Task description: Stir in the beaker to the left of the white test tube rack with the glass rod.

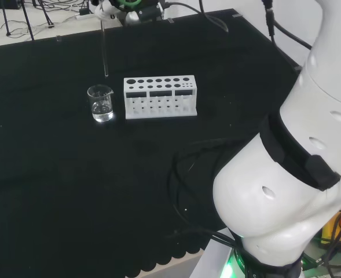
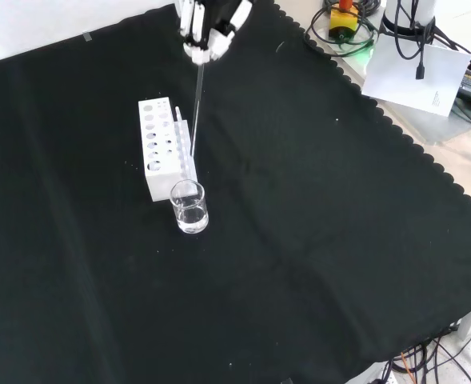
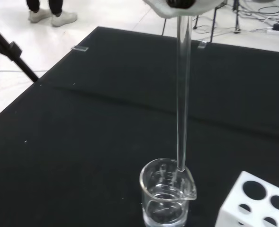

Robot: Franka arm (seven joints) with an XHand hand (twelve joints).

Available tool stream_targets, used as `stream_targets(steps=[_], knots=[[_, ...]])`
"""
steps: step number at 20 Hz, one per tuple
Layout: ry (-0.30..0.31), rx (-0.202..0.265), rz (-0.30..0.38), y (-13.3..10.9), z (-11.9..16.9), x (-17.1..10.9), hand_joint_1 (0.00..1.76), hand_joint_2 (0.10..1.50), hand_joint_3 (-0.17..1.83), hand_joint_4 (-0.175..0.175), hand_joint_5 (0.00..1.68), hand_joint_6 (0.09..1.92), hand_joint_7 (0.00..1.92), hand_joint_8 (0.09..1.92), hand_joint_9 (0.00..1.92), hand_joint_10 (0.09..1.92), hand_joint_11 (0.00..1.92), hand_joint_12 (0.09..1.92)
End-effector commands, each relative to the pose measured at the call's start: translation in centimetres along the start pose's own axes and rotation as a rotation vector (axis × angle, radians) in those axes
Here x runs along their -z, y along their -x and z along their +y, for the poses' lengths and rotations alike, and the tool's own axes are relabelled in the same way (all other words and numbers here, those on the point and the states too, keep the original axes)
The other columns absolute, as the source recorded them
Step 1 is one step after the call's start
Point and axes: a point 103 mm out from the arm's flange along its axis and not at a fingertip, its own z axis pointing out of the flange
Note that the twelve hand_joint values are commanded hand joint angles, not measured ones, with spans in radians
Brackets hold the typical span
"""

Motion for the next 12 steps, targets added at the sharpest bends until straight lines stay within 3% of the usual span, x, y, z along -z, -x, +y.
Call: stream_targets(steps=[1, 12], knots=[[-0.015, 0.073, 0.002, -1.6, 2.7, -1.8, 1.43, 1.03, -0.17, -0.175, 1.40, 0.09, 1.21, 0.73, 1.49, 0.50, 1.69, 0.37], [-0.039, 0.076, 0.011, -0.3, 4.9, -4.1, 1.43, 1.03, -0.17, -0.175, 1.40, 0.09, 1.22, 0.73, 1.49, 0.49, 1.69, 0.37]])
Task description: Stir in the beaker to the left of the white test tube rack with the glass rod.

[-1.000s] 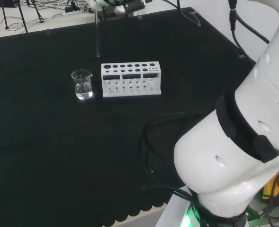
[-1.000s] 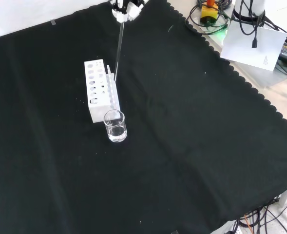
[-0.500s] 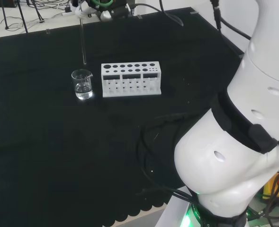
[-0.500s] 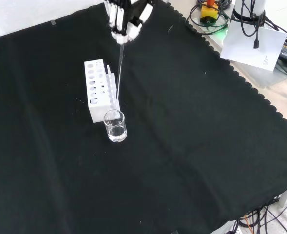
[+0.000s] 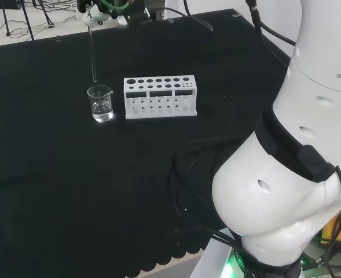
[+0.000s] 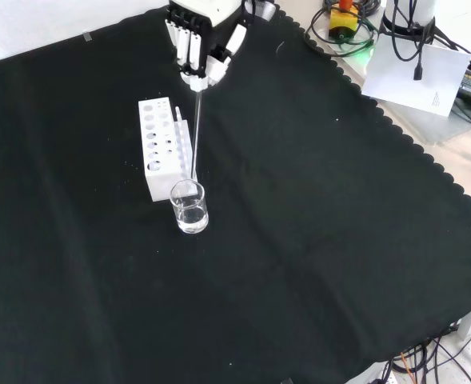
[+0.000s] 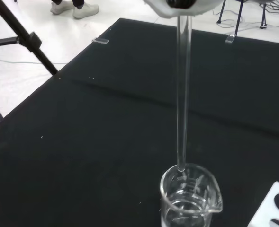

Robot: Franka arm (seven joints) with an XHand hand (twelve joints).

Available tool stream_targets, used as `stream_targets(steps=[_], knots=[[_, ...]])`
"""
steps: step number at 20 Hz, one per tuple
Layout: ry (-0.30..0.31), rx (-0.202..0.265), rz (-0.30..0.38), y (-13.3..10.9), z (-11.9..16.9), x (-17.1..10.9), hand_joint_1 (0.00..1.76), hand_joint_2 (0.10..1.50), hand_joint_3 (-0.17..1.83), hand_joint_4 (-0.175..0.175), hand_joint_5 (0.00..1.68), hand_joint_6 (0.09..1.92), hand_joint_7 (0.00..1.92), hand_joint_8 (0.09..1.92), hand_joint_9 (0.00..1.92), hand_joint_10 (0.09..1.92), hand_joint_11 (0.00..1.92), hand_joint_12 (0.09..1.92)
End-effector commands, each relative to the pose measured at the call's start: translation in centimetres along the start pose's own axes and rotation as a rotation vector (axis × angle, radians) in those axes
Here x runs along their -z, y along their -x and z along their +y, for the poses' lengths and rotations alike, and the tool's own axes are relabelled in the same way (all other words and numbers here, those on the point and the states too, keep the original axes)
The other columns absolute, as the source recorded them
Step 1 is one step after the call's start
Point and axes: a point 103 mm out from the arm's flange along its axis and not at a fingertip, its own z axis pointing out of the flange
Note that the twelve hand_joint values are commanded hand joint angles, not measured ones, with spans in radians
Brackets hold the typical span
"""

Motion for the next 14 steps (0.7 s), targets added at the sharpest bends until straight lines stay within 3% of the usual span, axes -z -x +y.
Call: stream_targets(steps=[1, 6, 8, 12, 14], knots=[[-0.033, 0.014, 0.004, 1.1, 2.2, -2.8, 1.43, 1.03, -0.17, -0.175, 1.40, 0.09, 1.22, 0.73, 1.49, 0.49, 1.69, 0.37], [-0.047, 0.006, 0.006, 1.7, 2.6, -3.9, 1.43, 1.03, -0.17, -0.175, 1.40, 0.09, 1.22, 0.73, 1.49, 0.49, 1.69, 0.36], [-0.051, 0.005, 0.007, 1.7, 2.7, -4.2, 1.37, 1.04, -0.17, -0.175, 1.44, 0.09, 1.29, 0.71, 1.61, 0.52, 1.71, 0.36], [-0.067, 0.003, -0.003, 1.9, 3.0, -5.2, 1.43, 1.03, -0.17, -0.175, 1.41, 0.09, 1.23, 0.73, 1.51, 0.49, 1.70, 0.35], [-0.075, 0.006, -0.004, 2.0, 3.1, -5.9, 1.36, 1.04, -0.17, -0.175, 1.44, 0.09, 1.29, 0.71, 1.61, 0.52, 1.71, 0.34]])
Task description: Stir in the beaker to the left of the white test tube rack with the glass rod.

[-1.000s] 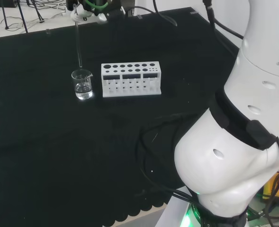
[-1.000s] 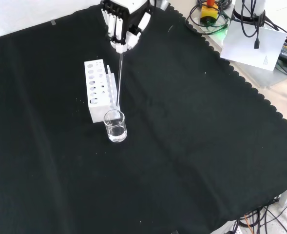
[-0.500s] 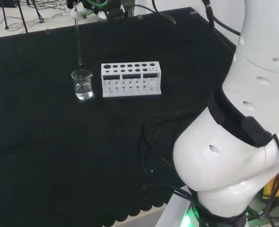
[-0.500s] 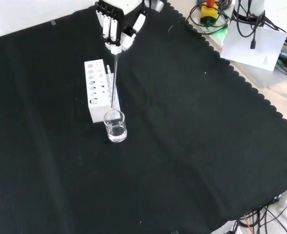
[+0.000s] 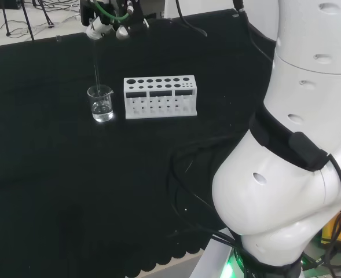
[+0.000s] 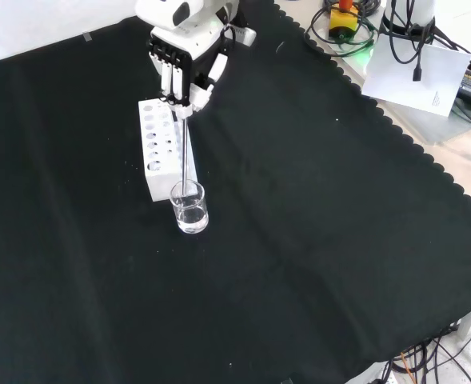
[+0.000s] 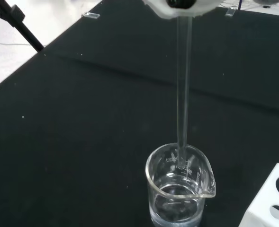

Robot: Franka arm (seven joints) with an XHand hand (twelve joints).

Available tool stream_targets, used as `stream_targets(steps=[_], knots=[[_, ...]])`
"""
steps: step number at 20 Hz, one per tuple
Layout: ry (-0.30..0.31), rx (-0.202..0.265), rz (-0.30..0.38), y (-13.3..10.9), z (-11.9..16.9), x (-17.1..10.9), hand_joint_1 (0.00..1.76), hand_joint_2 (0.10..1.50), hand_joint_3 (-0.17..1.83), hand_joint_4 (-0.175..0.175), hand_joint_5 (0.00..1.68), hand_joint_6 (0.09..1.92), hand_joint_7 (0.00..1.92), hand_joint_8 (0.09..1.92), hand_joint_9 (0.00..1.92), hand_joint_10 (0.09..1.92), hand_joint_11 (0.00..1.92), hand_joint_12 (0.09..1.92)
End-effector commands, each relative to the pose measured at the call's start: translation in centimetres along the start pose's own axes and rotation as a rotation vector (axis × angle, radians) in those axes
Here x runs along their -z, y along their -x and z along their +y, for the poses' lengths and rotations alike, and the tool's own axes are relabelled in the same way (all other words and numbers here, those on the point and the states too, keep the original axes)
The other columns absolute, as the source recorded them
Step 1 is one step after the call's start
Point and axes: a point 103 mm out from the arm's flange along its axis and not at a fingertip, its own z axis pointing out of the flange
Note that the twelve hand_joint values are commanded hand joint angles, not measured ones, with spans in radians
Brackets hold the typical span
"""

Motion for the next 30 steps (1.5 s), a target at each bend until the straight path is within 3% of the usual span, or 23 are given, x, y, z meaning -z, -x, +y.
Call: stream_targets(steps=[1, 19, 30], knots=[[-0.022, 0.003, -0.010, 0.3, 0.6, -1.7, 1.35, 1.04, -0.17, -0.175, 1.45, 0.09, 1.31, 0.70, 1.65, 0.53, 1.72, 0.34], [-0.094, 0.020, 0.006, -0.8, 2.3, -6.1, 1.33, 1.04, -0.17, -0.175, 1.46, 0.09, 1.33, 0.70, 1.69, 0.52, 1.72, 0.33], [-0.086, 0.002, 0.020, 0.6, 3.3, -5.9, 1.33, 1.04, -0.17, -0.175, 1.46, 0.09, 1.33, 0.69, 1.70, 0.51, 1.73, 0.33]])
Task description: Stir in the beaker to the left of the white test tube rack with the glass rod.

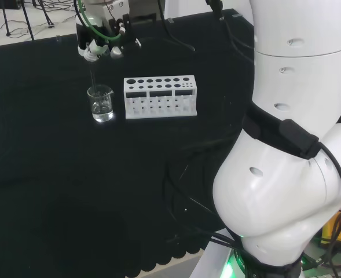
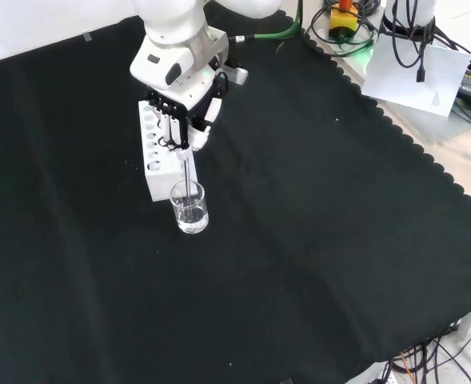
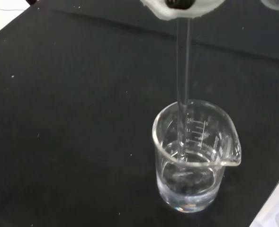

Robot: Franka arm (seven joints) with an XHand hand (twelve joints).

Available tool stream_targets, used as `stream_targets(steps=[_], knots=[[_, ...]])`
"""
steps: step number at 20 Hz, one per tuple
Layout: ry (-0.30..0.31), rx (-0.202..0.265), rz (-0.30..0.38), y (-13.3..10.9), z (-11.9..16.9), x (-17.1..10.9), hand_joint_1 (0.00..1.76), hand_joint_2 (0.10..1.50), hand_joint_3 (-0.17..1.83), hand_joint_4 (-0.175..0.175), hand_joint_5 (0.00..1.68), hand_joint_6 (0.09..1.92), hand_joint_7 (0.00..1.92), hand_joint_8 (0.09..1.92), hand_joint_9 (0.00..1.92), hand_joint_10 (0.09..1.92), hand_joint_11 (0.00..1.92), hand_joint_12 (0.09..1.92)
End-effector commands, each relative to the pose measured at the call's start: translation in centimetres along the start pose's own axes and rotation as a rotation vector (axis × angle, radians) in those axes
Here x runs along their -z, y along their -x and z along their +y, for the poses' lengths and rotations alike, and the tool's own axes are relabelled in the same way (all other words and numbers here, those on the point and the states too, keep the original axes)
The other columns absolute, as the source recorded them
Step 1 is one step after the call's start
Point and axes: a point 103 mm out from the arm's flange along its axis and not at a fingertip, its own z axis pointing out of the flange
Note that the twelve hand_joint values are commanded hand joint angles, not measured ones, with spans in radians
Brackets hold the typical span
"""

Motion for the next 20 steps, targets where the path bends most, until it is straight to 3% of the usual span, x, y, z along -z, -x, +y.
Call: stream_targets(steps=[1, 7, 16, 20], knots=[[-0.001, -0.020, 0.007, 1.2, -0.2, 0.1, 1.33, 1.04, -0.17, -0.175, 1.46, 0.09, 1.33, 0.69, 1.70, 0.51, 1.73, 0.33], [-0.007, -0.043, 0.002, 1.9, -1.5, -0.1, 1.33, 1.04, -0.17, -0.175, 1.47, 0.09, 1.33, 0.69, 1.70, 0.50, 1.73, 0.33], [-0.009, -0.004, 0.014, -1.3, -1.4, -0.4, 1.33, 1.04, -0.17, -0.175, 1.47, 0.09, 1.33, 0.69, 1.70, 0.50, 1.73, 0.33], [0.001, -0.001, 0.008, -1.2, -0.3, -0.3, 1.33, 1.04, -0.17, -0.175, 1.47, 0.09, 1.33, 0.69, 1.70, 0.50, 1.73, 0.33]])
